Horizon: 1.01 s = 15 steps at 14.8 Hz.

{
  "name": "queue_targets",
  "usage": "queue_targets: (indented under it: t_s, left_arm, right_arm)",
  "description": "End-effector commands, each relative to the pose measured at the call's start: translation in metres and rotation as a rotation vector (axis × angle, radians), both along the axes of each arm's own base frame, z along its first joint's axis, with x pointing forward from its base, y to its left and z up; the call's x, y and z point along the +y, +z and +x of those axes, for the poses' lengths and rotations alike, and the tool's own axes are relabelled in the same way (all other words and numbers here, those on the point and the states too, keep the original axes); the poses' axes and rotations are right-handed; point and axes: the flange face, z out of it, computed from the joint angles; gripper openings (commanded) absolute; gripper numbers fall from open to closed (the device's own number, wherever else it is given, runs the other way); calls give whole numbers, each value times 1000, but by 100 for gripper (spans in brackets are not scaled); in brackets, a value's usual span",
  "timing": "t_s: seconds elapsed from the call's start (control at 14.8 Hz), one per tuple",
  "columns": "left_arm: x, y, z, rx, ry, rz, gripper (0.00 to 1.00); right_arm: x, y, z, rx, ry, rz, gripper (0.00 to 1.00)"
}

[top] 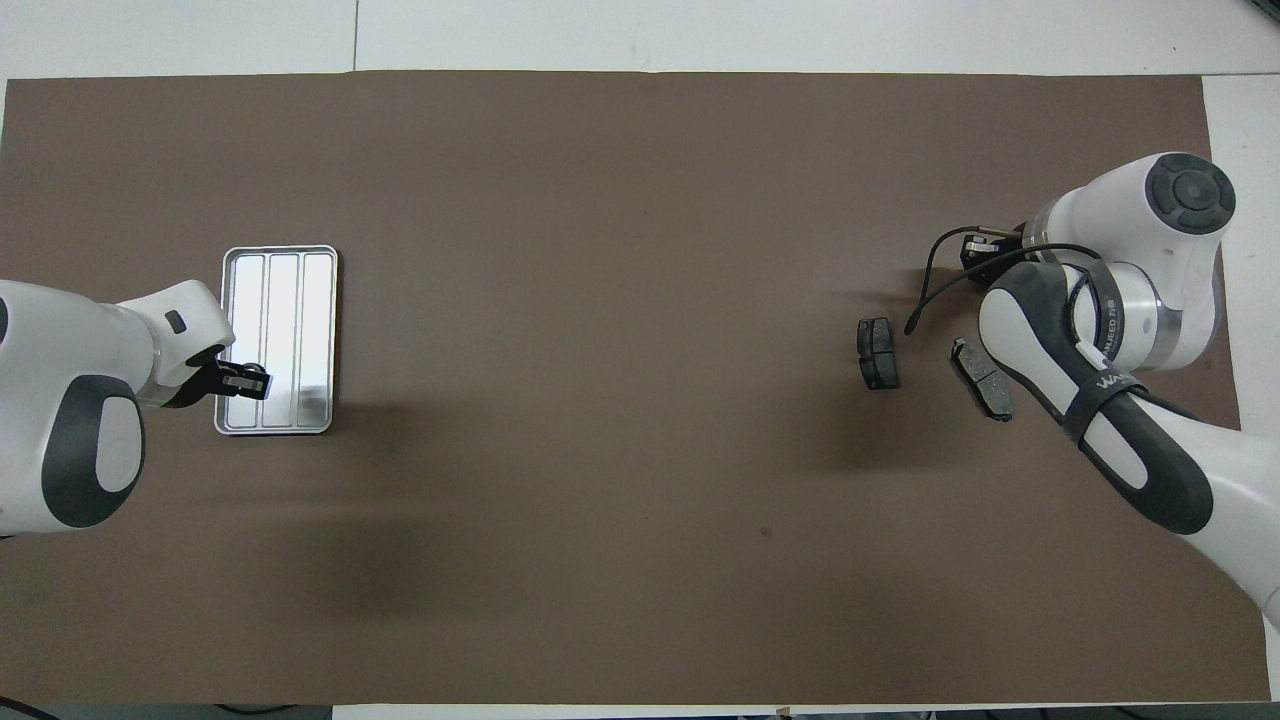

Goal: Pick bearing gear from pile to tray
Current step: 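Carry the bearing with the left gripper and lower it into the tray, then release the bearing in the tray while the right gripper grasps the nut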

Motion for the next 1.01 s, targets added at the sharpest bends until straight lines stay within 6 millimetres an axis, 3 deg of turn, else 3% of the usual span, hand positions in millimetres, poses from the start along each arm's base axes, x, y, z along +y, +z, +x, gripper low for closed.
queue_targets:
  t_s: [0.0, 0.13, 0.61, 0.67, 0.94]
  left_arm:
    - [5, -3, -5, -20, -9, -9, 4]
    - [15, -9, -7, -23, -3, -9, 4]
    - [16, -25, -3, -48, 2, -9, 4]
    - [15, -30, -2, -48, 5, -10, 4]
    - [13, -34, -2, -56, 6, -10, 4]
  right_arm:
    - [5, -3, 1, 6, 10, -4, 0]
    - [5, 11, 4, 20, 20, -21, 0]
    - [9, 111, 8, 75, 83, -49, 0]
    - [13, 129, 6, 81, 100, -55, 0]
    - [60, 210, -10, 81, 161, -68, 0]
